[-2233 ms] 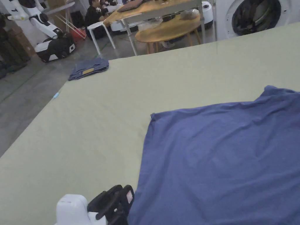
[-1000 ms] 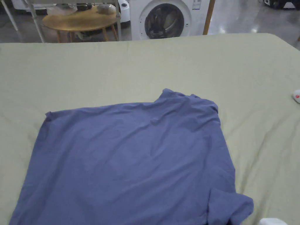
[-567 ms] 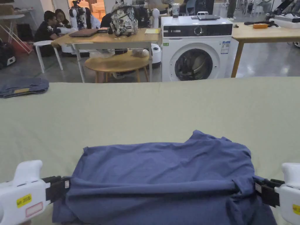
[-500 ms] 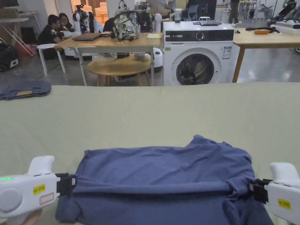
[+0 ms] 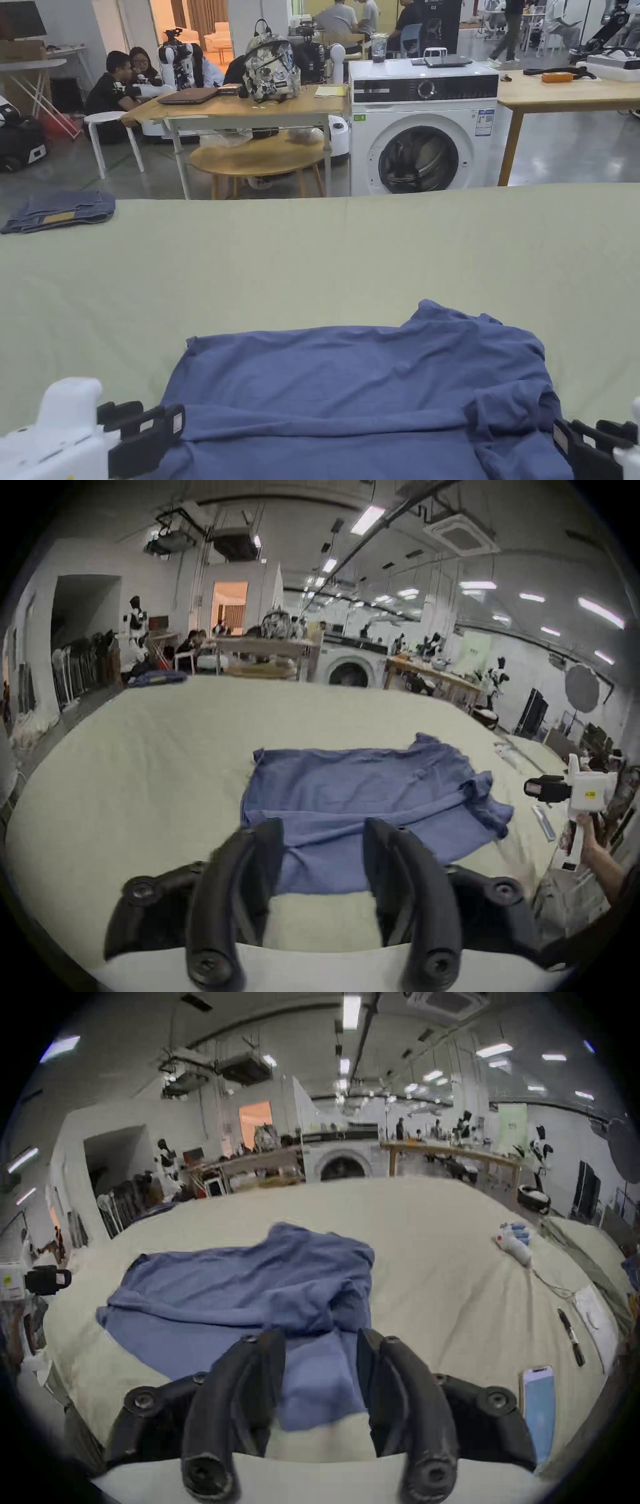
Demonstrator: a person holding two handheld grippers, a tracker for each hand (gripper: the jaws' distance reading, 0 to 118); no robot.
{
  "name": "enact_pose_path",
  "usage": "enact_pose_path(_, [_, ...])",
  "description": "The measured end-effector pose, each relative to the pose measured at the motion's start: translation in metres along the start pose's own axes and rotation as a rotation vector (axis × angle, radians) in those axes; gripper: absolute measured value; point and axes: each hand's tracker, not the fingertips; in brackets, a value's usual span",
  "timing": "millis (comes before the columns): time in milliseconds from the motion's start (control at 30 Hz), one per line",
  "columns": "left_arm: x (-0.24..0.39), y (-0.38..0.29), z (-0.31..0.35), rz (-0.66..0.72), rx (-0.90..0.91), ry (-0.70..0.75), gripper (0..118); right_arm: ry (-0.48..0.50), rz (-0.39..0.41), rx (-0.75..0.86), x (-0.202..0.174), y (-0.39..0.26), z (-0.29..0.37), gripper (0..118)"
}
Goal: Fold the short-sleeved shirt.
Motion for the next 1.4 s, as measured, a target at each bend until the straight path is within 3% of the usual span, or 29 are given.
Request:
enact_pose_path(67, [0.008,-0.010,0.026,0.000,0.052,-0.030,5,-0.019,0.028,0.027,-0.019,-0.009,0.028,16])
enact_pose_path(100, [0.022,-0.015,0.038,-0.001,0.052,-0.021,0,-0.020,0.044,0.032,-0.025,-0.016,0.038,9])
enact_pose_path(167, [0.032,-0.030,0.057,-0.012,0.074,0.002,0,-0.014,0.062,0.034,-0.035,-0.031,0.052,0])
enact_pose_path(267, [0.044,-0.049,0.074,-0.009,0.054,0.006,0,0.009,0.035,0.020,-0.046,-0.049,0.067,0])
enact_pose_path(367, [0.033,-0.056,0.069,0.128,0.041,-0.112,0,0.050,0.014,0.000,-0.051,-0.060,0.071,0])
enact_pose_path(433, [0.028,-0.047,0.057,0.078,0.017,0.008,0,0.059,0.025,-0.023,-0.053,-0.058,0.071,0])
enact_pose_path(500, [0.014,-0.033,0.035,0.067,-0.019,0.053,42,0.057,0.029,-0.001,-0.056,-0.054,0.077,0])
enact_pose_path(600, [-0.014,-0.029,-0.011,0.182,-0.135,-0.022,46,0.076,-0.025,0.023,-0.050,-0.047,0.081,0])
enact_pose_path(733, [-0.043,-0.035,-0.079,0.198,-0.229,0.082,46,0.058,-0.056,0.015,-0.039,-0.045,0.084,0])
enact_pose_path(767, [-0.048,-0.040,-0.092,0.215,-0.261,0.086,43,0.045,-0.057,0.008,-0.037,-0.046,0.085,0])
enact_pose_path(800, [-0.053,-0.045,-0.105,0.237,-0.294,0.074,31,0.031,-0.055,0.001,-0.034,-0.046,0.086,0])
enact_pose_path(833, [-0.055,-0.053,-0.116,0.255,-0.313,0.068,9,0.021,-0.053,-0.006,-0.031,-0.046,0.088,0])
enact_pose_path(867, [-0.051,-0.058,-0.120,0.230,-0.304,0.091,0,0.012,-0.055,-0.011,-0.028,-0.048,0.089,0])
enact_pose_path(1000, [-0.044,-0.050,-0.119,0.185,-0.323,0.111,0,0.004,-0.108,-0.015,-0.010,-0.047,0.084,0])
enact_pose_path(1033, [-0.049,-0.051,-0.120,0.180,-0.336,0.107,0,0.004,-0.128,-0.010,-0.007,-0.042,0.078,4])
enact_pose_path(1100, [-0.049,-0.050,-0.123,0.181,-0.350,0.112,0,-0.007,-0.167,-0.006,-0.004,-0.032,0.062,58])
enact_pose_path(1133, [-0.047,-0.049,-0.124,0.173,-0.355,0.119,0,0.012,-0.184,-0.008,-0.003,-0.031,0.051,66])
enact_pose_path(1167, [-0.045,-0.050,-0.123,0.159,-0.358,0.128,0,0.056,-0.220,-0.037,0.000,-0.030,0.035,65])
enact_pose_path(1267, [-0.044,-0.050,-0.123,0.140,-0.361,0.141,0,-0.013,-0.294,-0.149,0.011,-0.036,-0.016,65])
enact_pose_path(1300, [-0.045,-0.051,-0.122,0.147,-0.361,0.141,0,-0.050,-0.322,-0.198,0.016,-0.041,-0.035,63])
enact_pose_path(1367, [-0.048,-0.051,-0.122,0.174,-0.355,0.141,0,-0.100,-0.395,-0.281,0.025,-0.056,-0.066,45])
enact_pose_path(1400, [-0.048,-0.051,-0.122,0.181,-0.355,0.140,0,-0.082,-0.425,-0.302,0.027,-0.065,-0.076,22])
